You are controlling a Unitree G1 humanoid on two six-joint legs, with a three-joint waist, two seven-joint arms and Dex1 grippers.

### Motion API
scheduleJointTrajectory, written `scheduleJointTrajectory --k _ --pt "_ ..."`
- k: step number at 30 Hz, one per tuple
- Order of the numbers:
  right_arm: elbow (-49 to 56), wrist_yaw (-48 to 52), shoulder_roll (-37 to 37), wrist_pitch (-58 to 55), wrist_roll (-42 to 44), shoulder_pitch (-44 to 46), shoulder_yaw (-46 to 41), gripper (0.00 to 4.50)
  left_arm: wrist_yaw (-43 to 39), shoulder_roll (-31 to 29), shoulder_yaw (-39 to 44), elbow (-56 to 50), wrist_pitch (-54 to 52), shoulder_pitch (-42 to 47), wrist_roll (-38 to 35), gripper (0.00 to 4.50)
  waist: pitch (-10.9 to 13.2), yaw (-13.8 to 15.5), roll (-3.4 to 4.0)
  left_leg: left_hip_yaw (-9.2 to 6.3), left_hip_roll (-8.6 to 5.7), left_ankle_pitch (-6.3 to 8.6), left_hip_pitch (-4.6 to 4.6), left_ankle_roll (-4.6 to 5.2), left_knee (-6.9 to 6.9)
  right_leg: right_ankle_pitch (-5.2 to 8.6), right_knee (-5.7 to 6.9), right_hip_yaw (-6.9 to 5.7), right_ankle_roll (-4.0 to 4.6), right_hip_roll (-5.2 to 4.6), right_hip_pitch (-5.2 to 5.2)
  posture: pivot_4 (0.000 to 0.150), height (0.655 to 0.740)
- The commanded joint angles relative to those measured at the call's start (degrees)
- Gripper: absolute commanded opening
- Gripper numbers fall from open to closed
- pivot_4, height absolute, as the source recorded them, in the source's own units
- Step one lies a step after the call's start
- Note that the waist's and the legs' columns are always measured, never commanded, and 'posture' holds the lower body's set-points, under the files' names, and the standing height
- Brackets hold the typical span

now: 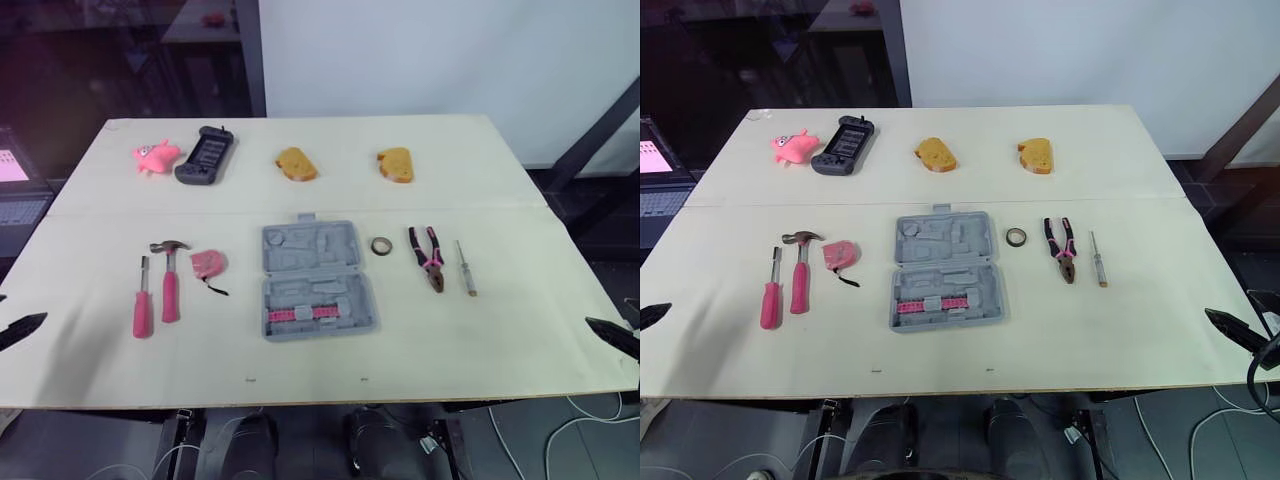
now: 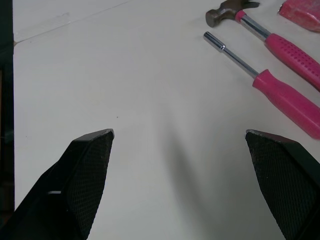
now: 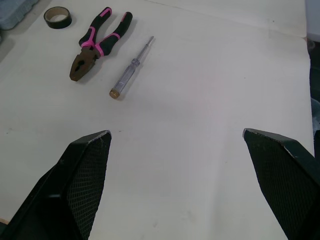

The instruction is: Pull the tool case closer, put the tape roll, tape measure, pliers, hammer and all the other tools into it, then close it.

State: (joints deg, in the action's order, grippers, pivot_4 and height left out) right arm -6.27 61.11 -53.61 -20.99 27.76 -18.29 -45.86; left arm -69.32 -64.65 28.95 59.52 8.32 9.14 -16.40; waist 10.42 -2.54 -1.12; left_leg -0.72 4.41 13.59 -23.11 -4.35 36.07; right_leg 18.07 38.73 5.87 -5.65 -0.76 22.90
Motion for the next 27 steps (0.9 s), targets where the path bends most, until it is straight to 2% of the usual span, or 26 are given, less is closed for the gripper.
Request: scheduleJointTrajectory --k 1,22,27 --pt "1.45 -0.07 -0.09 0.32 0.19 -0.38 -1.06 4.5 -0.05 -2.36 -0.34 0.67 1.41 0.42 0.68 4.43 0.0 -0.01 0.0 0.0 0.0 0.0 0.0 0.0 0.0 0.0 0.0 0.0 0.0 0.0 0.0 0.15 0.74" --pt "3.9 -0.94 0.67 -1.14 0.59 -0.92 -0.91 4.5 -0.31 -1.75 -2.38 3.95 3.14 4.62 1.9 4.43 -0.01 0.03 -0.01 0.02 0.02 0.0 0.0 0.0 0.01 -0.02 0.02 0.01 -0.03 0.02 0.0 0.15 0.74" --pt "6.56 -2.3 1.73 -3.25 1.95 -0.22 -0.21 4.5 -1.08 0.19 -3.67 0.81 2.7 5.01 1.6 4.43 -0.02 0.01 0.01 0.02 0.04 0.0 0.0 0.0 0.01 -0.02 0.02 0.01 -0.03 0.04 0.0 0.15 0.74"
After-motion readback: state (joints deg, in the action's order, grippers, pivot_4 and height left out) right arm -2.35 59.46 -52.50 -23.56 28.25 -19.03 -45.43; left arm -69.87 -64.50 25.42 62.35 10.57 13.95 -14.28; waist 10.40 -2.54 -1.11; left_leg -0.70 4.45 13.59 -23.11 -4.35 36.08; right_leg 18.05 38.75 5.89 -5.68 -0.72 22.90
